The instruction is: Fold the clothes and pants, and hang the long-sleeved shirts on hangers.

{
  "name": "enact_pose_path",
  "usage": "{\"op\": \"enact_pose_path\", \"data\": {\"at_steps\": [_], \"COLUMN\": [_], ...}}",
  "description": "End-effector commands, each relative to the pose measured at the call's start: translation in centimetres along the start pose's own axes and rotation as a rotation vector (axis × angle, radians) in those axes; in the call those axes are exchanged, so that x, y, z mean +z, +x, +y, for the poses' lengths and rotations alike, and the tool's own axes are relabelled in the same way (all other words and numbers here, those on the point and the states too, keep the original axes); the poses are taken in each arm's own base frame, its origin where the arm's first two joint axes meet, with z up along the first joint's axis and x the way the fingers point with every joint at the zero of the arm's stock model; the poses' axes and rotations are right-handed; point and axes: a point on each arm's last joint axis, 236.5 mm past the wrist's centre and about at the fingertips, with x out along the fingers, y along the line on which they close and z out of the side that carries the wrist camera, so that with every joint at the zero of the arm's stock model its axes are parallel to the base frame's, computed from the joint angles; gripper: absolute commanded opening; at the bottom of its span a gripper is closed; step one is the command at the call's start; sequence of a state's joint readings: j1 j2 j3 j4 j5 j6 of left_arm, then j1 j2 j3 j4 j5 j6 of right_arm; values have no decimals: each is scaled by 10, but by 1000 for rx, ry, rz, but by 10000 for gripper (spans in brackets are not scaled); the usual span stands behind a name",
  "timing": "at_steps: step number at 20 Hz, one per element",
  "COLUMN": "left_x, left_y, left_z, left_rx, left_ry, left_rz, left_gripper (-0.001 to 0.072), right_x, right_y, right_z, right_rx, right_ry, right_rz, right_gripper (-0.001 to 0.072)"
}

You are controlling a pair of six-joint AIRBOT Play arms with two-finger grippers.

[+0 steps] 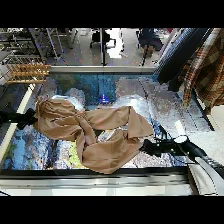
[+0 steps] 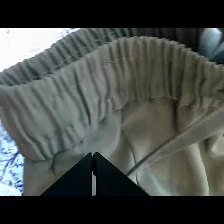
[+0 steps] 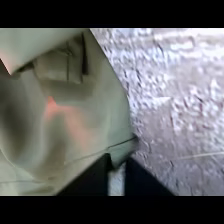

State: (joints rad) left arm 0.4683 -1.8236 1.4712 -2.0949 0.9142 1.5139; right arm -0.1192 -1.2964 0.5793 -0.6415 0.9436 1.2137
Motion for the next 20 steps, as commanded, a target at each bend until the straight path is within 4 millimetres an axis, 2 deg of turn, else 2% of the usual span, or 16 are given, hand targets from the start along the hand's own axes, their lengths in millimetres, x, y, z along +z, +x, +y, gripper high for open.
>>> {"op": "enact_pose_path", "data": {"at_steps": [1,2,3,5,6,8,11,14,15,18,20], "left_x": [-2,-4,-4,-6,-7,-4,7,20,26,39,36], "left_y": [-7,-13,-19,-30,-33,-35,-24,-9,-7,0,7], "left_z": [-1,1,5,15,21,36,45,39,34,23,19], "left_rx": [-3,-3,-3,-1,2,22,30,14,1,-11,-12], "left_ry": [86,100,89,69,55,36,-27,-104,-114,-110,-110], "left_rz": [11,25,35,58,71,73,32,-32,-60,-131,-125], "left_gripper": [22,22,56,508,558,559,558,550,515,238,49], "right_x": [10,10,10,10,11,13,14,13,13,12,11], "right_y": [10,10,10,9,9,9,9,9,9,9,9], "right_z": [5,5,5,5,5,4,3,4,4,4,5], "right_rx": [-15,-15,-15,-15,-16,-22,-23,-22,-22,-20,-18], "right_ry": [-19,-20,-20,-21,-21,-24,-26,-27,-33,-52,-54], "right_rz": [-55,-54,-54,-55,-56,-65,-69,-68,-67,-61,-56], "right_gripper": [31,38,37,23,23,22,22,23,23,23,22]}}
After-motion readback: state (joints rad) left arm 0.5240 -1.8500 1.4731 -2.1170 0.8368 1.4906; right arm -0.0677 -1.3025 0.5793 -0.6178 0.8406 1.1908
